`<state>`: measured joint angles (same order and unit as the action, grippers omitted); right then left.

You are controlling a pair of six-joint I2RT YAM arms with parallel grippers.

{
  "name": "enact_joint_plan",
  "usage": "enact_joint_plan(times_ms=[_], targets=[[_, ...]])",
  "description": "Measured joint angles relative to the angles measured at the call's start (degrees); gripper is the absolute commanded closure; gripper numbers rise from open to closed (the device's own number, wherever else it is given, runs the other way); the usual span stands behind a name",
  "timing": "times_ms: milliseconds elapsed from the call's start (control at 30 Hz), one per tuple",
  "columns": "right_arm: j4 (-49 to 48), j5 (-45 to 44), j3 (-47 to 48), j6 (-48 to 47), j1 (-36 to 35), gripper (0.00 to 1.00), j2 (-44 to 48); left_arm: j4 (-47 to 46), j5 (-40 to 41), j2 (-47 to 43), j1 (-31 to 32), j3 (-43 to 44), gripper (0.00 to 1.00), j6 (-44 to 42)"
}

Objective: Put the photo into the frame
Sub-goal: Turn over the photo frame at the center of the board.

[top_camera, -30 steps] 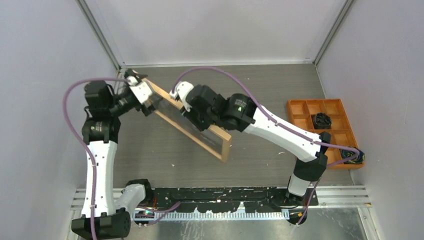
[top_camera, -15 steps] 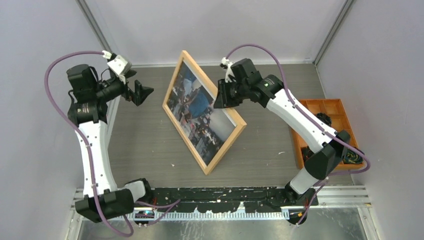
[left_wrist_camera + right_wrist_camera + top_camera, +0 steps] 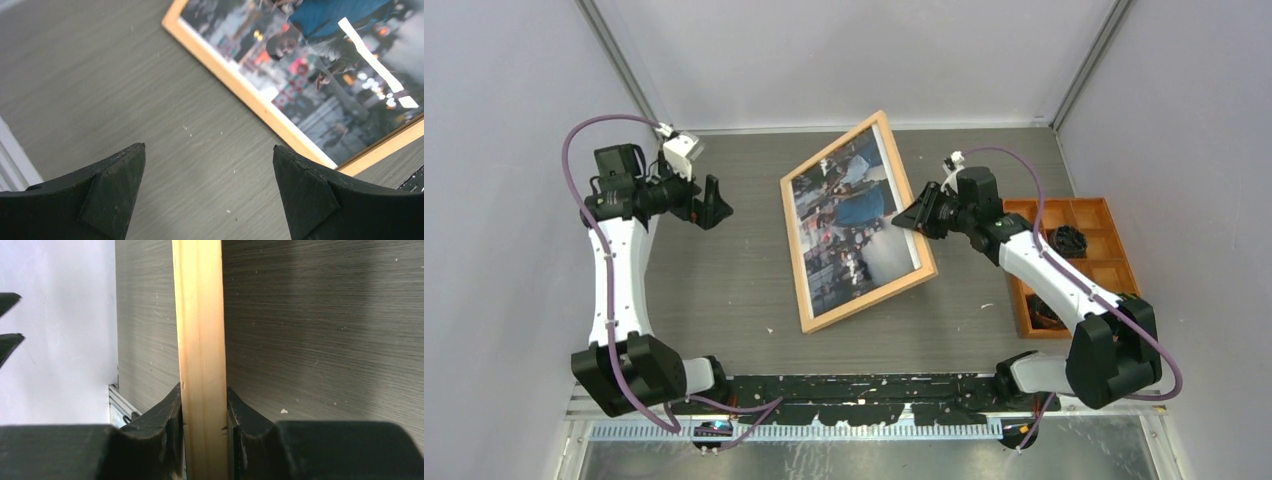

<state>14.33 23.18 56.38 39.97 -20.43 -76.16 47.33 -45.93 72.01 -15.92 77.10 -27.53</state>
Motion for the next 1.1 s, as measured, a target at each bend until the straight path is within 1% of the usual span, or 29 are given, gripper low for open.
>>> enact_joint_plan(times_ms=[100, 200, 400, 533, 633, 667, 733, 800, 833, 867, 900, 967, 1033, 1100], targets=[[-5.75, -1.97, -5.22, 3.06, 0.02, 0.83, 1.57, 2.23, 3.37, 2.75, -0.02, -0.24, 0.00, -1.03], [-11.72, -3.23, -9.81, 5.22, 0.00, 0.76, 1.81, 2.78, 5.60, 3.28, -0.02, -1.86, 0.00, -1.44], [-25.53, -5.35, -21.53, 9.27, 0.02, 0.73, 0.92, 2.23, 6.93, 1.75, -0.02, -9.11, 0.00, -1.31], [-36.68, -4.85, -25.81, 12.04, 0.20, 0.71, -4.59, 0.66, 6.88, 0.79, -0.02, -12.07, 0.00, -1.09], [-46.23, -3.04, -26.23, 14.56, 0.50, 0.65, -11.76, -0.44, 6.88, 0.85, -0.02, -12.83, 0.00, -1.14], [-49.31, -2.38, -26.25, 15.50, 0.68, 0.62, -14.25, -0.55, 6.88, 0.90, -0.02, -12.94, 0.00, -1.14], [-55.89, -1.03, -26.67, 17.53, 1.11, 0.48, -19.50, -1.05, 6.88, 1.07, -0.02, -13.20, 0.00, -1.20], [-59.89, -0.48, -27.47, 19.47, 1.66, 0.32, -23.67, -1.40, 6.91, 1.40, -0.02, -13.64, 0.00, -1.27], [-61.99, 0.07, -28.20, 20.57, 2.05, 0.21, -26.01, -1.46, 6.91, 1.53, -0.02, -14.05, 0.00, -1.36], [-65.37, 1.66, -28.83, 22.23, 2.43, 0.04, -27.19, -1.51, 6.91, 1.60, -0.02, -14.45, 0.00, -1.42], [-67.67, 2.27, -28.85, 23.04, 2.71, 0.01, -27.36, -1.62, 6.91, 1.60, -0.02, -14.97, 0.00, -1.44], [-69.33, 2.71, -28.76, 23.10, 2.91, 0.00, -27.02, -1.81, 6.91, 1.60, -0.02, -16.04, 0.00, -1.46], [-68.54, 2.56, -28.52, 22.23, 2.91, 0.00, -26.60, -2.05, 6.91, 1.60, -0.02, -16.83, 0.00, -1.51], [-64.78, 1.88, -27.76, 20.72, 2.91, 0.00, -25.18, -2.36, 6.91, 1.60, -0.02, -17.33, 0.00, -1.49]])
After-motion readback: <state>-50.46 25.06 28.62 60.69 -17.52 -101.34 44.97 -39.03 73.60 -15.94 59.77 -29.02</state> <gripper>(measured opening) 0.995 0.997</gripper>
